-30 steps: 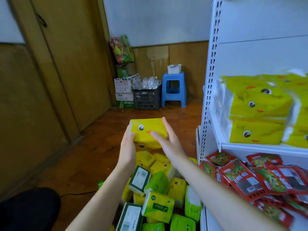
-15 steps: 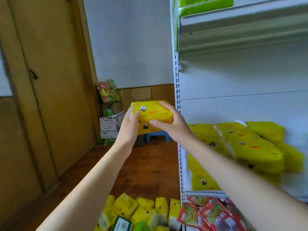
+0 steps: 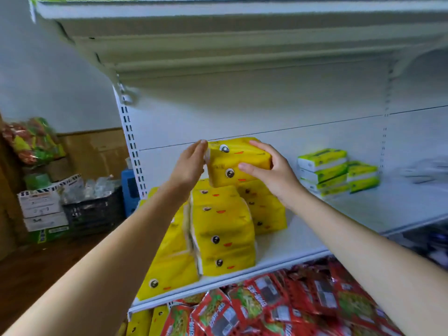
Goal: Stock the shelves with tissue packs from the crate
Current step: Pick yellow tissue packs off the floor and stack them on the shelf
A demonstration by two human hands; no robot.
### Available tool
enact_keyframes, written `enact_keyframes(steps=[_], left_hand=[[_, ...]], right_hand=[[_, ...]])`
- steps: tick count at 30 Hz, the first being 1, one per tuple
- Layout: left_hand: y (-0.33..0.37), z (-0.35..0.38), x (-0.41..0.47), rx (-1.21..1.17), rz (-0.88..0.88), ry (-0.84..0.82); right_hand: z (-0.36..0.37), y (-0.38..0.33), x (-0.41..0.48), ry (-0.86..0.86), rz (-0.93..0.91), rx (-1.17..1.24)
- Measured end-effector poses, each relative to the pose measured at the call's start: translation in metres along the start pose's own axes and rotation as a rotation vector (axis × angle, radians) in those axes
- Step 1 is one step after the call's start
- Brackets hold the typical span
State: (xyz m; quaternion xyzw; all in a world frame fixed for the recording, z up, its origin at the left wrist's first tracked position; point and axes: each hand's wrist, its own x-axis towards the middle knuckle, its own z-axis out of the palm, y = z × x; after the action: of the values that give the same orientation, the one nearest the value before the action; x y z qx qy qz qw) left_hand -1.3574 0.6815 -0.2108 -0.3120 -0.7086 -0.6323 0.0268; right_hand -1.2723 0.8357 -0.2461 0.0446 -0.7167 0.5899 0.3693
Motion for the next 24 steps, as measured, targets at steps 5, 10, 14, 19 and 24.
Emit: enact_keyframes(steps=[5,10,14,19,24], left_hand=[[-0.025,0.069,0.017,0.264,0.058,-0.122],[-0.075,0.061,0.041,1.02,-0.14,-0.201],[-0.094,0.043,0.043,1.123,-0.302,-0.258],[-0.089,0.047,0.036,1.241,-0.3,-0.264],[-0.088,0.047,0.035,1.254,-0.308,-0.252]], right_hand=[[-0.071,0.037,-0.009,0.093,0.067,0.02],[-0.091,0.079,-0.011,0.108,0.135,0.017],[-0.079,0.105,-0.001,0.042,0.149,-0.033],[-0.064,0.127,0.004,-0.022,0.188,-0.152],[-0.062,0.133,0.004,-0.008,0.217,-0.149]])
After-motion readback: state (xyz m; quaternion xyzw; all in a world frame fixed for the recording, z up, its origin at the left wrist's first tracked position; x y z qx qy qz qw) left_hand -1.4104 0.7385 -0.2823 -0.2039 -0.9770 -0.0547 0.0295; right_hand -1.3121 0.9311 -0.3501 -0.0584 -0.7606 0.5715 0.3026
